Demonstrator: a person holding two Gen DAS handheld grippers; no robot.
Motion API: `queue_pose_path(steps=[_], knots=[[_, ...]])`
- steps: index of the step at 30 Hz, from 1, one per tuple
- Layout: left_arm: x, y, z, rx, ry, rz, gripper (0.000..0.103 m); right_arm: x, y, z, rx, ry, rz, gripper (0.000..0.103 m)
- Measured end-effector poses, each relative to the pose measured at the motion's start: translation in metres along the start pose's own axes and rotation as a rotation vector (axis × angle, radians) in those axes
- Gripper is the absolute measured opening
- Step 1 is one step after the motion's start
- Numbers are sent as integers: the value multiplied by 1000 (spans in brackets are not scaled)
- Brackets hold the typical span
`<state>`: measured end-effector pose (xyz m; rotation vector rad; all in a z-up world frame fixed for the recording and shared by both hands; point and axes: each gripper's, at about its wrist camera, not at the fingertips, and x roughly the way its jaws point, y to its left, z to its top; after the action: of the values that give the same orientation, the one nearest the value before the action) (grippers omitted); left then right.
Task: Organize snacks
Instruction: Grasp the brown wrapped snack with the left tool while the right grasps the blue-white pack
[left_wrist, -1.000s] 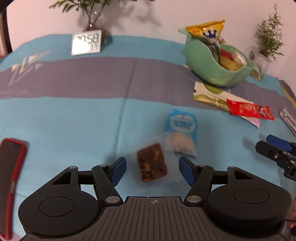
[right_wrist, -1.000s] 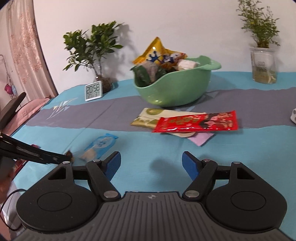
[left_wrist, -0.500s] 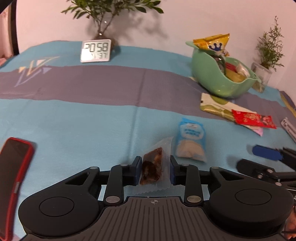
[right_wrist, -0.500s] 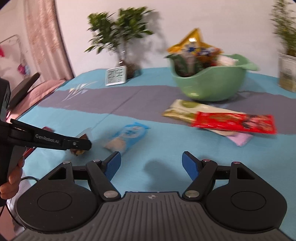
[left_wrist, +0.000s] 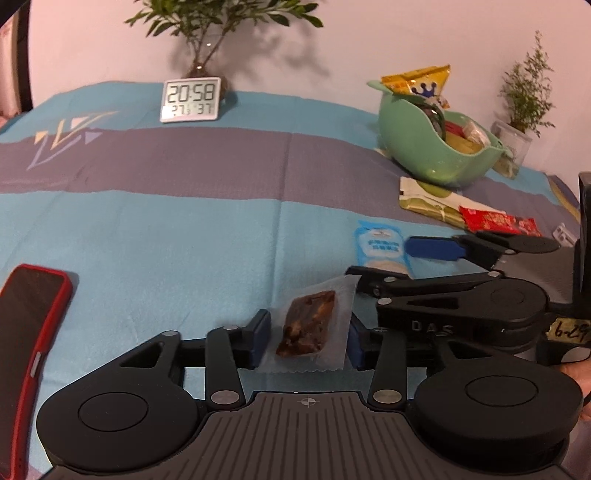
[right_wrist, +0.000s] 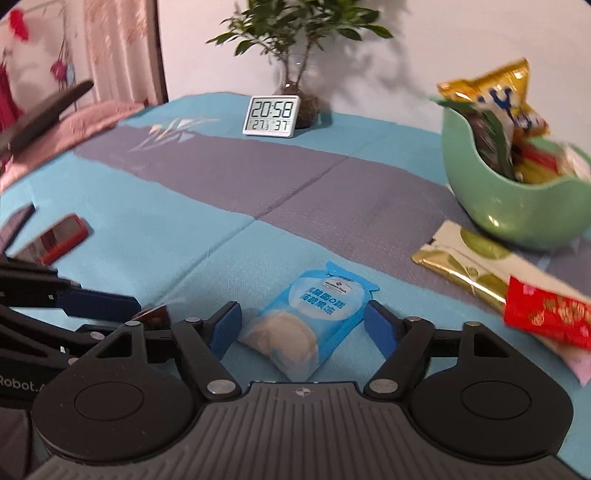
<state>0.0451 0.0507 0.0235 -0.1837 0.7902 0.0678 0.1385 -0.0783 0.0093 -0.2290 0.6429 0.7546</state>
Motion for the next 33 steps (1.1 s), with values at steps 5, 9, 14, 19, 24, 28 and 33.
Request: queue_pose_path(steps=[5,9,14,19,24,28,33], knots=[[4,-11,0,54,-3,22,103,-15,-10,-10,-24,-12,-24,39],[6,-17,-1,79,-8,45,103,-36,-30,-25,32,-25,-56,38],[4,-16,-4,95,-29,71,103,-69,-58,-53,119,-32,-122,38],[0,-19,-1,106,-49,70,95,-92,-78,-71,178,-33,-172,38],[4,-25,3,113,-38,77,94,-93,-75,-71,146,-17,-192,48],[2,-24,4,102,-35,73,94,-88,-66,-69,107,-13,-200,54],[-4,-24,10,101,-53,67,94,-88,-64,-68,92,-23,-197,32]])
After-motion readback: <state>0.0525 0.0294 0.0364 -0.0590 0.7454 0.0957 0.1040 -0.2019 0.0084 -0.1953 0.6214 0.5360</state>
